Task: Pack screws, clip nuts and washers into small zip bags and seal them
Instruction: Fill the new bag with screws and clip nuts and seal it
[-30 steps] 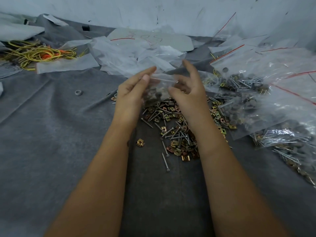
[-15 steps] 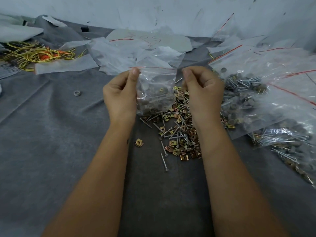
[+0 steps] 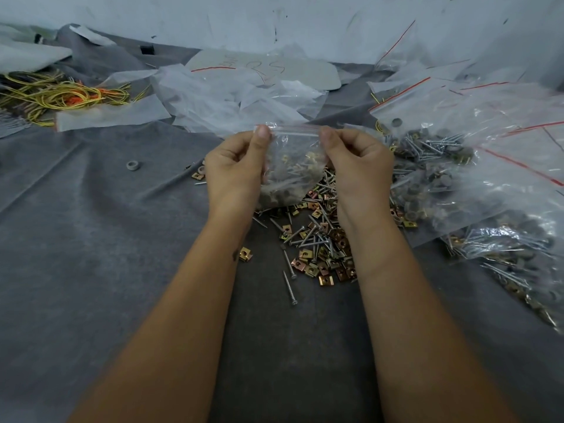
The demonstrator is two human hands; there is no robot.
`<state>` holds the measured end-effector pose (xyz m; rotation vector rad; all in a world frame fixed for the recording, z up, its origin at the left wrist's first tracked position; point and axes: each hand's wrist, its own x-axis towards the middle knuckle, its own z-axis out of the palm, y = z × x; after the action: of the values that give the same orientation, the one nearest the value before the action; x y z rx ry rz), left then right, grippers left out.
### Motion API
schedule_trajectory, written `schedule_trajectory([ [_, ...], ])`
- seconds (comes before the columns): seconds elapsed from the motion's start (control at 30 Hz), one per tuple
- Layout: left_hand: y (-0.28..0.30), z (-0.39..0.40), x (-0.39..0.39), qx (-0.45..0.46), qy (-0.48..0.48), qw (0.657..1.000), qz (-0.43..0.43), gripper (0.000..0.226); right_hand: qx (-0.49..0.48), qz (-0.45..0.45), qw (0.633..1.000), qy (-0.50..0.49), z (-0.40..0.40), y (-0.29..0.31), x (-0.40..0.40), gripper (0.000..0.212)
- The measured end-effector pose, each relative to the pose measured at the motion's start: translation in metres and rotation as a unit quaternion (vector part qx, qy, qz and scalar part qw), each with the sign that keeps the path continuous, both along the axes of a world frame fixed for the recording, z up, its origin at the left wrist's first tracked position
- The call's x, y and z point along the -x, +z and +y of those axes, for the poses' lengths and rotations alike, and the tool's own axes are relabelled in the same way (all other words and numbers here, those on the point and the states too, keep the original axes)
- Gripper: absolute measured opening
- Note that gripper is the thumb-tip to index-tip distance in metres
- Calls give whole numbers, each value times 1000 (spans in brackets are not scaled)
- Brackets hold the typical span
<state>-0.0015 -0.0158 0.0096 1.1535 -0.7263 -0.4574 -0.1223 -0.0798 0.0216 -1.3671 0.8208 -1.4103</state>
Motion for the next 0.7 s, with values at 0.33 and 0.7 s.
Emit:
schedule_trajectory([
  [0.33, 2, 2, 1, 32, -28, 996, 74, 26, -1, 6, 997, 74, 1, 2, 2, 7],
  [0.7, 1, 3, -2, 43, -57, 994, 82, 9, -4, -3, 995, 100, 4, 1, 1, 9],
])
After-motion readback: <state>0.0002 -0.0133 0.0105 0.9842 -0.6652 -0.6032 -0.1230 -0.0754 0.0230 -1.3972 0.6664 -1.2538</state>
